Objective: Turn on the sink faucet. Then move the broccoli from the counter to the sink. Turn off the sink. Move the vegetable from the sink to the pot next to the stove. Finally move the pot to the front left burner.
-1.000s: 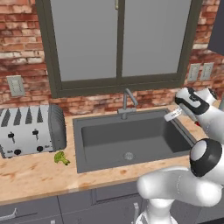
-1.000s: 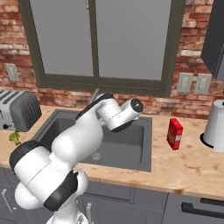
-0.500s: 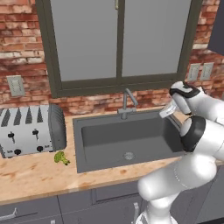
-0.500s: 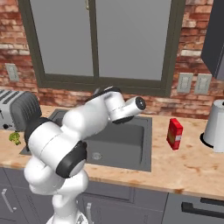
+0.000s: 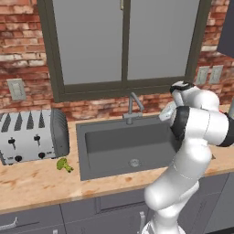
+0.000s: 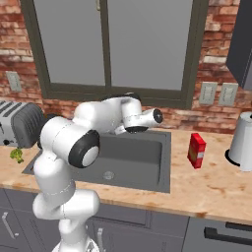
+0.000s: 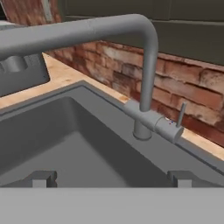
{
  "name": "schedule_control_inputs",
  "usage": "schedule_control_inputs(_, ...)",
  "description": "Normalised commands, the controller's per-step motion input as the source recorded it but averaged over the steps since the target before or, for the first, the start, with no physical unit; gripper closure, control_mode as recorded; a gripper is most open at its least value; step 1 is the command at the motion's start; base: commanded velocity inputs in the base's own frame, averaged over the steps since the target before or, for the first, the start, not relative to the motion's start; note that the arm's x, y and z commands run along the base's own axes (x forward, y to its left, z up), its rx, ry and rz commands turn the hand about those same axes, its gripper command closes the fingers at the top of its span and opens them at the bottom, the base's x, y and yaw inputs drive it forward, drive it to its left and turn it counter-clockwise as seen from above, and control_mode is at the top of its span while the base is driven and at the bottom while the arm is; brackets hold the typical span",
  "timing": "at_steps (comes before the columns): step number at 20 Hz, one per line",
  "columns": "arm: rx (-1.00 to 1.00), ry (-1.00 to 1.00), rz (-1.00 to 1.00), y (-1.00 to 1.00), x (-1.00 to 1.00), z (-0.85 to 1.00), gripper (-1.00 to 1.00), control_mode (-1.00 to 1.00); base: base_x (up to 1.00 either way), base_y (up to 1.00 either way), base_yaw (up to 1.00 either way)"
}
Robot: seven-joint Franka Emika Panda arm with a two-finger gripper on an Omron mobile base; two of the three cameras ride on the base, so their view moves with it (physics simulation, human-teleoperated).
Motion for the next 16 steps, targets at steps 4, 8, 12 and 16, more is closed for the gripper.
schedule_control_inputs(4, 0.0, 0.01, 0.09, 0.0, 0.3, -0.04, -1.0, -1.0, 0.0, 0.0, 0.0)
schedule_control_inputs(8, 0.01, -0.02, 0.09, 0.01, 0.29, -0.02, -1.0, -1.0, 0.0, 0.0, 0.0)
schedule_control_inputs(12, 0.02, -0.11, 0.14, 0.16, 0.08, -0.03, -1.0, -1.0, 0.0, 0.0, 0.0)
schedule_control_inputs(16, 0.01, -0.11, 0.12, 0.25, 0.01, -0.09, -1.0, -1.0, 0.0, 0.0, 0.0)
